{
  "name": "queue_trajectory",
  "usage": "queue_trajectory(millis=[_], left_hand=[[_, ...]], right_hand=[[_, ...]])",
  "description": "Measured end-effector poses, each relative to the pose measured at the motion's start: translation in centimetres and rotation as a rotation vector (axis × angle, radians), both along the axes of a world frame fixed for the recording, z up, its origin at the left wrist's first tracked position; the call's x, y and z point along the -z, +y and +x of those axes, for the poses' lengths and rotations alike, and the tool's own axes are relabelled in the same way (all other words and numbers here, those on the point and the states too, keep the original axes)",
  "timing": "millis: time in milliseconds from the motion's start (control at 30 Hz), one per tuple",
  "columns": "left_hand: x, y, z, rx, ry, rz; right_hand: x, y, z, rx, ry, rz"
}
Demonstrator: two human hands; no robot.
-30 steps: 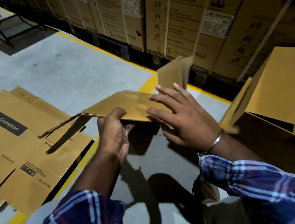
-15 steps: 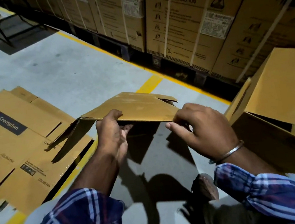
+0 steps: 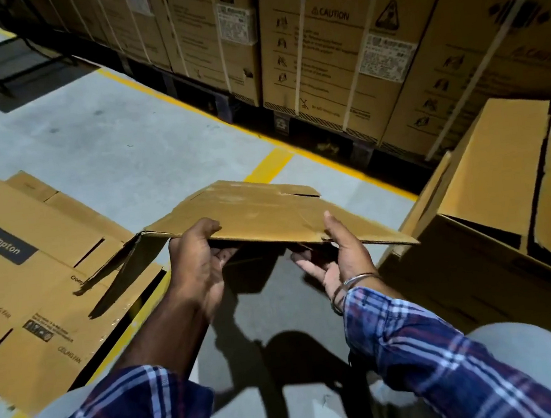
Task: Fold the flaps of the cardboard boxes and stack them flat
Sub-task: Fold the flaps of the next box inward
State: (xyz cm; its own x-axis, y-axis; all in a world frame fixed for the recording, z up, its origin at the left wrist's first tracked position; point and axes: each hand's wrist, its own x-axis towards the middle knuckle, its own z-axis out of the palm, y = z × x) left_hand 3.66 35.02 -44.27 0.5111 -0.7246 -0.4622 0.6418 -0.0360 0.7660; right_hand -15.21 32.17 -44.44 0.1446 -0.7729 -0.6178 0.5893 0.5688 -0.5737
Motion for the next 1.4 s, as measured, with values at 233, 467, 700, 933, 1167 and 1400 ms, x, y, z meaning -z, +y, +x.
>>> queue_trajectory(millis=[233,467,700,933,1167,1400], left_hand=[[-0.6,0.8,4.4,-0.023,0.215,0.026],[-1.4,1.9,7.7,-0.123,0.216,0.019],[-3.4,4.6,11.4,-0.209,0.117,-0.028],[-0.8,13.3,19.5,-0.436,0.022,-0.04],[6.1,22.1,24.5,-0.677,0.151,-0.072],[15.7,26.5,23.8,-0.797,0.37,0.145]], right_hand=[[0.0,-2.1,0.0,0.046,0.113,-0.053],[-0.3,-2.1,1.7,-0.008,0.153,-0.218],[-0.1,-2.4,5.1,-0.092,0.06,-0.269],[0.1,0.0,15.7,-0.359,-0.019,-0.335],[4.6,4.4,27.2,-0.595,-0.13,-0.072],[15.3,7.6,31.7,-0.656,0.196,0.118]])
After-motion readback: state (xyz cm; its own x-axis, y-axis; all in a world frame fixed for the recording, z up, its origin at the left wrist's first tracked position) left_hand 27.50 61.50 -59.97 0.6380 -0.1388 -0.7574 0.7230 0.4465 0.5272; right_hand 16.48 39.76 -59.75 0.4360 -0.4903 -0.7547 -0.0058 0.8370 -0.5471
